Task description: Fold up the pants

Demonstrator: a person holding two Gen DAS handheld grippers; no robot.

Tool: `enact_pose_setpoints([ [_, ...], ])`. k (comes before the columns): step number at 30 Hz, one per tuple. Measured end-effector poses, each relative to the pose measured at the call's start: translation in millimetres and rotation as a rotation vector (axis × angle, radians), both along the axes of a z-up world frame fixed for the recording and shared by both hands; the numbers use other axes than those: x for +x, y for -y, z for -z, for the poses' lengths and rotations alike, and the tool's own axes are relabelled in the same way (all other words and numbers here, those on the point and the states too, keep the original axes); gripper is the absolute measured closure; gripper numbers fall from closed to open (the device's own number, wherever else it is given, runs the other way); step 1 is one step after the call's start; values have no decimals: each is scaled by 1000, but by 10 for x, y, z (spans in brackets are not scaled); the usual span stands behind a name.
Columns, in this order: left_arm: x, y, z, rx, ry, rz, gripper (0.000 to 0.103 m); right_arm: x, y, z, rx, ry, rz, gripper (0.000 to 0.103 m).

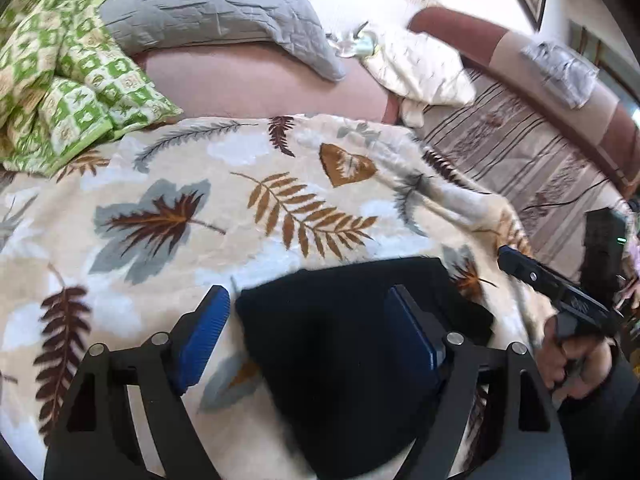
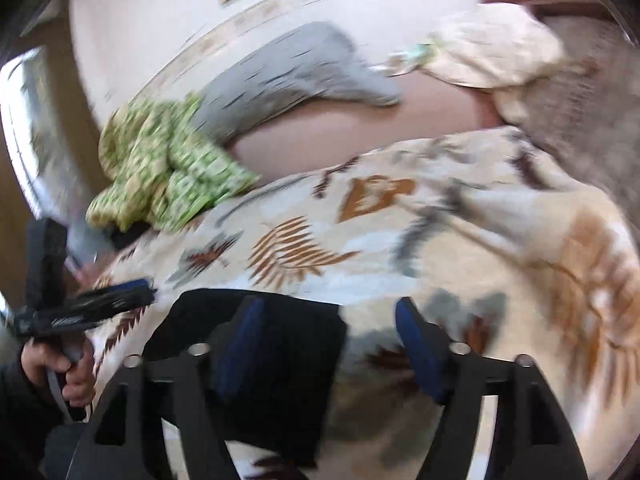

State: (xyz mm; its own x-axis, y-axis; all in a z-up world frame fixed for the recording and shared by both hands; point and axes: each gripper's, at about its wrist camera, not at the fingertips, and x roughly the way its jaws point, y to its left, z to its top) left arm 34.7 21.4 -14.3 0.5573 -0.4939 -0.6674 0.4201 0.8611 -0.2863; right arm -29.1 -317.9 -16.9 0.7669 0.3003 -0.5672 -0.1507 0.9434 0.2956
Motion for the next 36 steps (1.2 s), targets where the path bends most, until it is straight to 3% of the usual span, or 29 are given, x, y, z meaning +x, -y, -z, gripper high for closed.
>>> enact_pose_setpoints([
  [5,-31,-266,394,-198,-195,44,22,-48,115,272,165,-155,-105,30],
  [8,15,-200,621,-299,-283,55,22,24,6,492,214,-240,-179,31],
  [11,55,-71,697,-297,-325,96,22,138,-56,732,265,-332,-189,33],
  [13,86,-75,709,-316,-336,100,24,163,-65,770,316,-311,-187,33],
  [16,167,-137,786,-335,-372,52,53,161,-185,782,288,-293,-226,34],
  [17,174,-147,794,-342,-383,46,59,148,-206,771,275,-284,-225,40],
  [18,170,-136,770,-336,-374,50,62,145,-195,760,282,-284,-222,57],
  [21,153,7,584,-238,-305,101,69,141,-126,651,289,-259,-220,65],
  [24,295,160,419,-170,-244,129,69,204,-117,461,201,-192,-206,66],
  [28,574,378,320,-148,-196,112,69,480,64,335,196,-142,-162,66],
  [30,692,464,406,-110,-192,94,65,638,135,427,209,-171,-140,65],
  [32,787,563,574,-18,-234,49,49,788,179,659,236,-259,-117,62],
  [36,691,575,525,14,-170,27,40,757,210,727,285,-264,-74,54],
])
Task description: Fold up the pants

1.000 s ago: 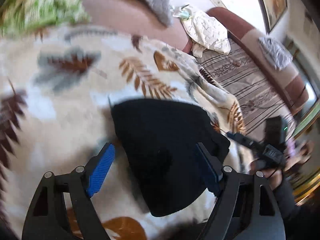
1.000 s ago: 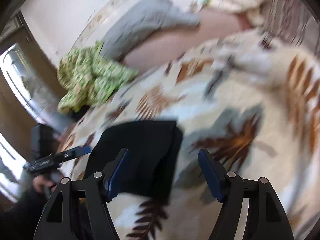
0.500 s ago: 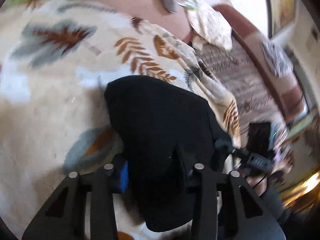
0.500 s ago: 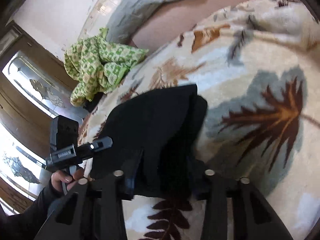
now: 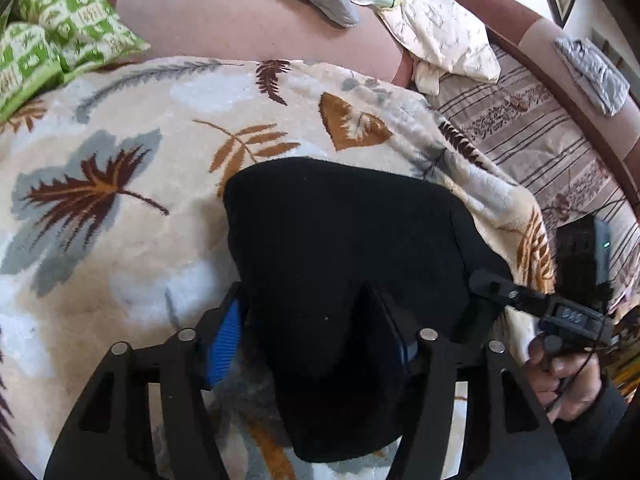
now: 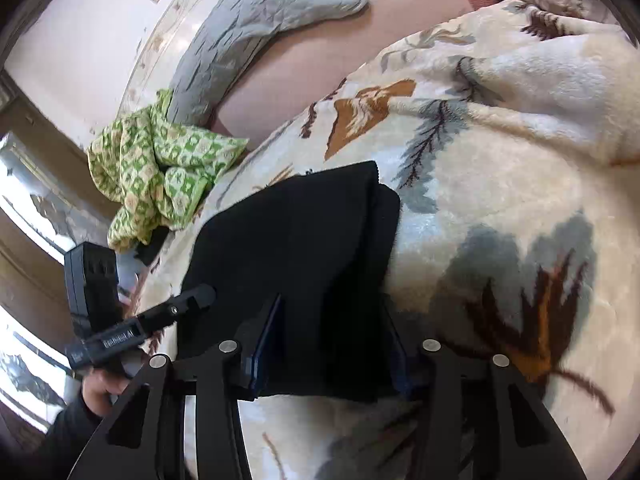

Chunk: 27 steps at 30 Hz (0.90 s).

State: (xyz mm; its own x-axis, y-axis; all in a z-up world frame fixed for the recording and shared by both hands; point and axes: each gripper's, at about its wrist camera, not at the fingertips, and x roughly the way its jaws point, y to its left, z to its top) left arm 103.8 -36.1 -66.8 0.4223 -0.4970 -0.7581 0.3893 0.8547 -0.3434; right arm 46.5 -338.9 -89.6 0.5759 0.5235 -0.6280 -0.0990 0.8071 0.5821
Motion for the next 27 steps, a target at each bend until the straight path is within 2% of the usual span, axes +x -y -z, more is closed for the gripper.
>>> enact_pose_setpoints([
  [1,-13,-6,-2,7,2,0,36,-34,-9,-57,-22,12,4,54],
  [3,-65,-26,-69,48,38,-15,35,-123,21,-174,-53,49,25,54],
  [7,-187,-43,-256,183,154,-96,33,-414,35,-523,-108,186,44,52],
  [11,-326,-85,-367,202,198,-148,33,-669,-153,-733,-323,280,61,51],
  [13,-360,-73,-396,211,211,-153,33,-762,-265,-759,-400,303,46,51],
  [16,-391,-73,-438,212,222,-151,33,-888,-481,-756,-584,348,31,50],
  [19,-411,-91,-483,211,233,-160,33,-947,-573,-683,-693,348,25,39],
  [20,-411,-76,-488,209,233,-163,33,-969,-564,-652,-706,345,24,34],
  [27,-405,-84,-478,211,233,-172,33,-962,-473,-606,-723,315,68,32],
])
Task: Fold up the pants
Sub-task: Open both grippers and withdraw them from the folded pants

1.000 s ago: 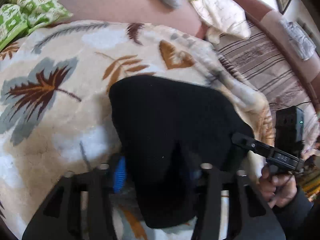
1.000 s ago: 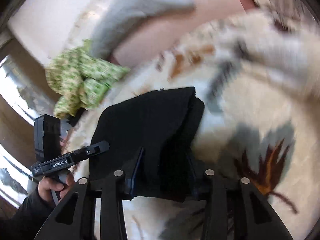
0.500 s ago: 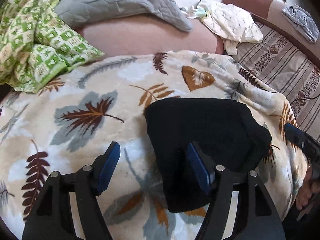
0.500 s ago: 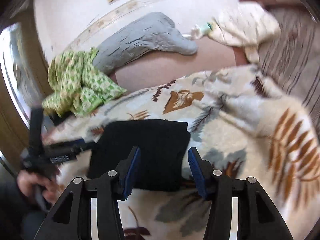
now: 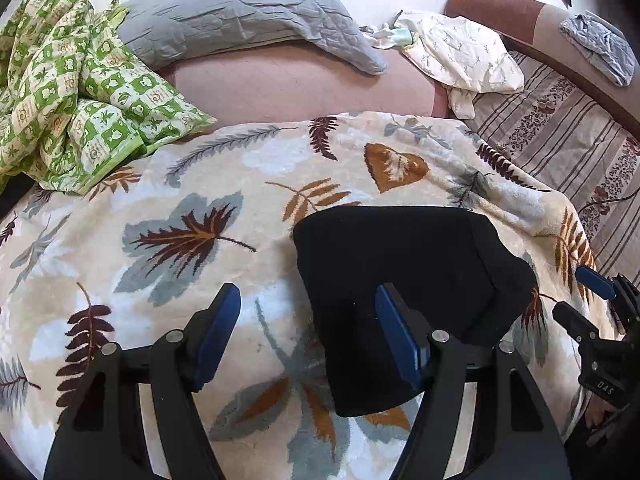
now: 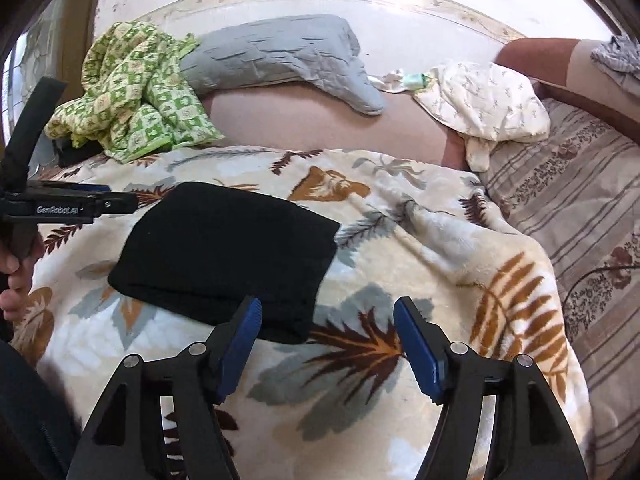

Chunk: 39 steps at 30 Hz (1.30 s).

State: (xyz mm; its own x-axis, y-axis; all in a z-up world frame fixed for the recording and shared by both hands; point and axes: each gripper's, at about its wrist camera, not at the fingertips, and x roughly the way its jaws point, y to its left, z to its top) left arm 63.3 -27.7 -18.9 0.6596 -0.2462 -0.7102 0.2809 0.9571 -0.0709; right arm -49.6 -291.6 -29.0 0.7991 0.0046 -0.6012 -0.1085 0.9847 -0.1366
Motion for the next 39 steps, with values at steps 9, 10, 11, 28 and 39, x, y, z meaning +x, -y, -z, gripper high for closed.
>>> enact_pose_setpoints([
  [9,28,11,63,0,-17,-4,33,38,65,18,11,-7,50,25],
  [10,32,10,74,0,-20,-4,33,43,63,21,12,-11,50,25],
  [11,43,5,84,0,-23,-5,33,49,62,25,13,-16,52,25],
  [28,116,-51,192,-18,-57,-22,33,11,-22,-80,-45,92,87,13],
  [39,-128,94,98,109,-23,34,1,86,-10,61,-32,0,71,12],
])
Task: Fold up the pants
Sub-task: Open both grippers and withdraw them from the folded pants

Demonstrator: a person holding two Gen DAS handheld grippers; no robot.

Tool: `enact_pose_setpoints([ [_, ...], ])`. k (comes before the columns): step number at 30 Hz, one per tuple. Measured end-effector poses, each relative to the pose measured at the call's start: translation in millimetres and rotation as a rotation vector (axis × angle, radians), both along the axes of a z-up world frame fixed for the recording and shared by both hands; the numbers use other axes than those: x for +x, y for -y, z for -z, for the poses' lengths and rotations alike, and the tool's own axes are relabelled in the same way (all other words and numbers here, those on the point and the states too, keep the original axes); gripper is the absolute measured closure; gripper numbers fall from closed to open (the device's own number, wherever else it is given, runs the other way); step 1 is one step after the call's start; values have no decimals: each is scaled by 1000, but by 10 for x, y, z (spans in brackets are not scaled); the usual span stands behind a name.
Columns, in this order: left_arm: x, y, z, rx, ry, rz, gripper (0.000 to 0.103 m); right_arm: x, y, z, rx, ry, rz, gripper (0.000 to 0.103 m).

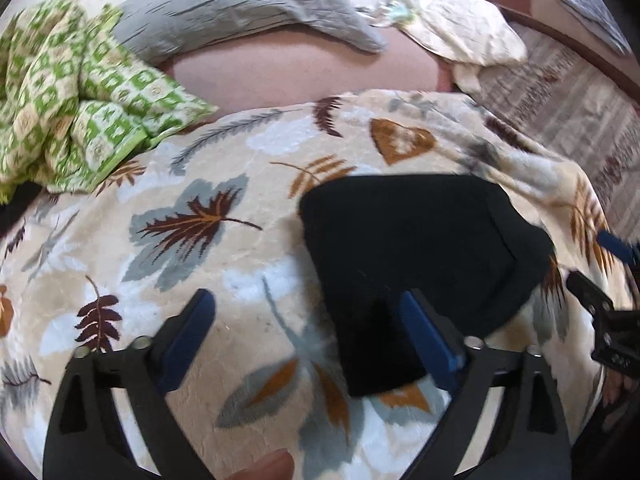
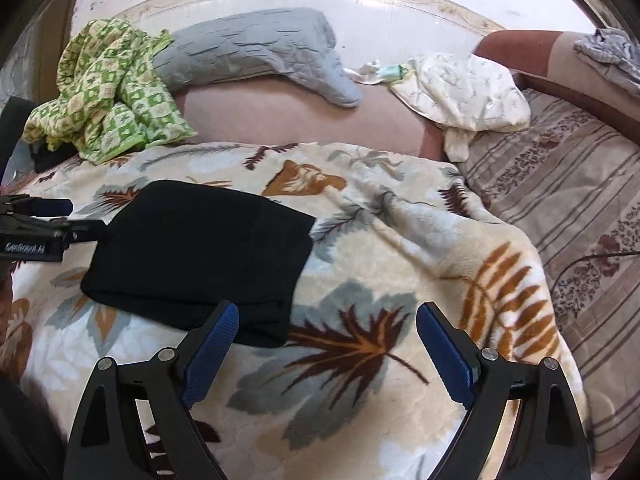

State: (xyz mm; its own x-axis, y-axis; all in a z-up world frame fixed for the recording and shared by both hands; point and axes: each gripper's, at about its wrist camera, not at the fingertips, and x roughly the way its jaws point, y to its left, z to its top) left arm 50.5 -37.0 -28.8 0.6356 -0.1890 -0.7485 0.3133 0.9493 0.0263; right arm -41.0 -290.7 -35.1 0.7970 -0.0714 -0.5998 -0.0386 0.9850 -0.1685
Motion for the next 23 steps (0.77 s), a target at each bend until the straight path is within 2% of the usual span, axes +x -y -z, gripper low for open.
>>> enact_pose_setpoints([
  [4,-152,120,-67,25,10,48,0,-41,-118,-45,-1,33,-32,12],
  [8,-237,137,-182,27,18,10,0,-95,-187,-147,12,88,-56,12],
  [14,-338,61,-204,-120,-32,-2,0,-138,-168,-227,35,106,-66,12],
  [16,-421,91,-194,-176,-20,38,0,-139,-171,-223,38,97,-69,12],
  [20,-536,250,-175,-158,3,90,0,-149,-199,-201,13,87,-79,12],
  [23,-545,307,-146,-114,13,65,0,-145,-198,-185,4,81,-78,12],
])
